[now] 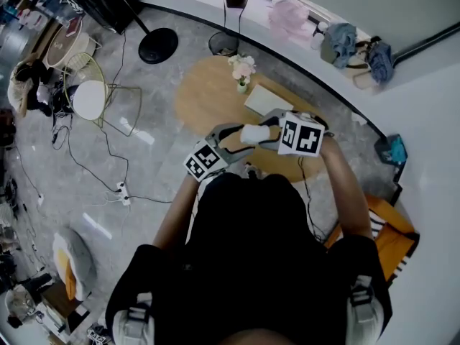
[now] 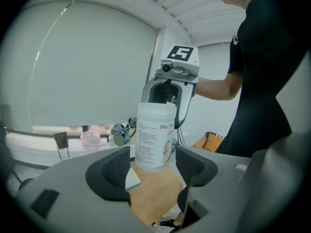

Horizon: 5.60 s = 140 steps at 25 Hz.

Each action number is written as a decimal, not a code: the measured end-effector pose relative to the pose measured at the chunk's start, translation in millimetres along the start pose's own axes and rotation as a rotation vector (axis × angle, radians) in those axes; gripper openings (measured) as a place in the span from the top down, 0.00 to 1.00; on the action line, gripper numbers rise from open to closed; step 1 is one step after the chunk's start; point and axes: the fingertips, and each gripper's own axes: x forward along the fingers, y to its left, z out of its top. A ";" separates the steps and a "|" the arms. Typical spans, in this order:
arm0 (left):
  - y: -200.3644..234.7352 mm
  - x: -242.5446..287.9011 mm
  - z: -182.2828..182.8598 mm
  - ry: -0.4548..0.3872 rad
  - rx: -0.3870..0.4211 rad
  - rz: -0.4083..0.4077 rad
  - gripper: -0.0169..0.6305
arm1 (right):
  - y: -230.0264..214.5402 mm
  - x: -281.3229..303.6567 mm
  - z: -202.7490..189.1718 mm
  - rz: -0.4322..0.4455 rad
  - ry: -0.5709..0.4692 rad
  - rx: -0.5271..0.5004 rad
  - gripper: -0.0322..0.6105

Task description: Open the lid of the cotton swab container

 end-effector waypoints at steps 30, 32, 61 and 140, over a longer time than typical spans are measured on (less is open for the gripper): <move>-63.9 11.9 24.8 -0.070 0.004 -0.158 0.62 | 52.5 -23.6 24.3 0.077 -0.276 -0.056 0.63; -65.3 12.4 25.5 -0.076 -0.003 -0.157 0.62 | 53.3 -24.9 26.2 0.079 -0.307 -0.046 0.63; -64.5 -4.3 27.3 -0.104 0.008 -0.098 0.62 | 51.6 -31.1 43.8 0.163 -0.507 0.075 0.64; -70.6 -8.8 16.7 -0.060 0.112 -0.066 0.64 | 60.6 -34.1 61.0 0.206 -0.478 -0.002 0.66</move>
